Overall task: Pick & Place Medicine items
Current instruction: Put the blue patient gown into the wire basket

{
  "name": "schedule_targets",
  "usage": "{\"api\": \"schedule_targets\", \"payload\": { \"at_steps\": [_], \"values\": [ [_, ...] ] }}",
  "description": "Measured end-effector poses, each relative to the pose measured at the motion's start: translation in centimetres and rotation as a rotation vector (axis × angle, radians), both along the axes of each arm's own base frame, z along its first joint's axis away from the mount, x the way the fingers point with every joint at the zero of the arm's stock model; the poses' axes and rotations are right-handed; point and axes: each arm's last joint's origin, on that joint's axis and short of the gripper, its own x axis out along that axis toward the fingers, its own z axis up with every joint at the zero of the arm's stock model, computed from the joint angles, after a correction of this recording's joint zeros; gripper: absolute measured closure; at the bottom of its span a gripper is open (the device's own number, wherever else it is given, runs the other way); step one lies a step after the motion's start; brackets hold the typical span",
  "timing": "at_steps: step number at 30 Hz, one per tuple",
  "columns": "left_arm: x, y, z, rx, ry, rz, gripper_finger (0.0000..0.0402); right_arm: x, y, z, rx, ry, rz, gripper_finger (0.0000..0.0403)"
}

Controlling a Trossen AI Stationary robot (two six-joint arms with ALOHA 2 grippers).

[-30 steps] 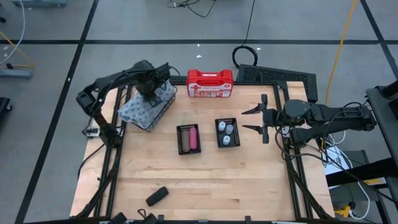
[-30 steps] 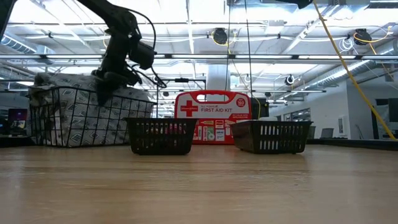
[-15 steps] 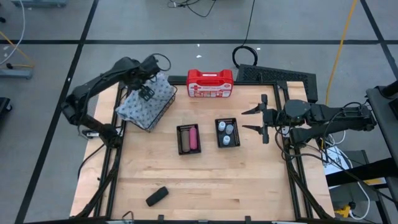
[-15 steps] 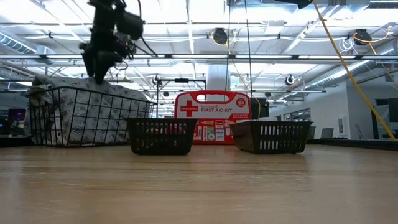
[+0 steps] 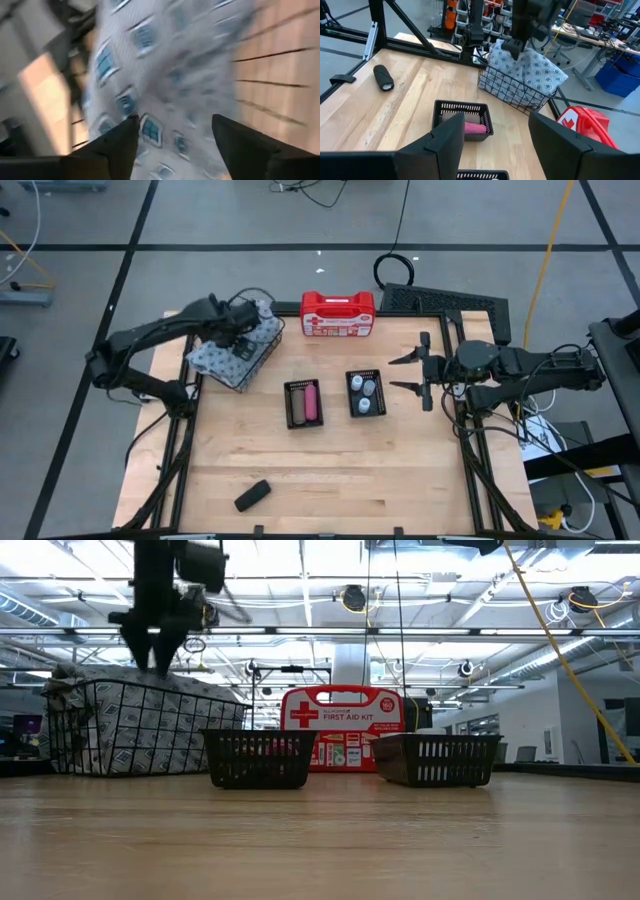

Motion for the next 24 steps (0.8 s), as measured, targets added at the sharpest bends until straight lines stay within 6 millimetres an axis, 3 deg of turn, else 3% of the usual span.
{"api": "schedule_targets", "payload": {
  "at_steps": [6,13,19,24],
  "values": [
    [-1.8,0.5,-5.2,0.032,0.146,0.119,0.0202,0.0,0.0,-0.1,-0.001,0.006,0.000,0.0193],
    [-2.0,0.7,-10.7,-0.056,-0.015,0.102,0.0251,0.0,0.0,0.0,0.000,0.005,0.000,0.0193],
    [-1.9,0.7,-11.2,-0.039,-0.030,0.076,0.0265,0.0,0.0,0.0,0.011,0.003,-0.003,0.0193],
    [-1.6,1.1,-8.8,-0.033,0.013,0.042,0.0266,0.0,0.0,0.0,0.015,0.004,-0.004,0.0193]
  ]
}}
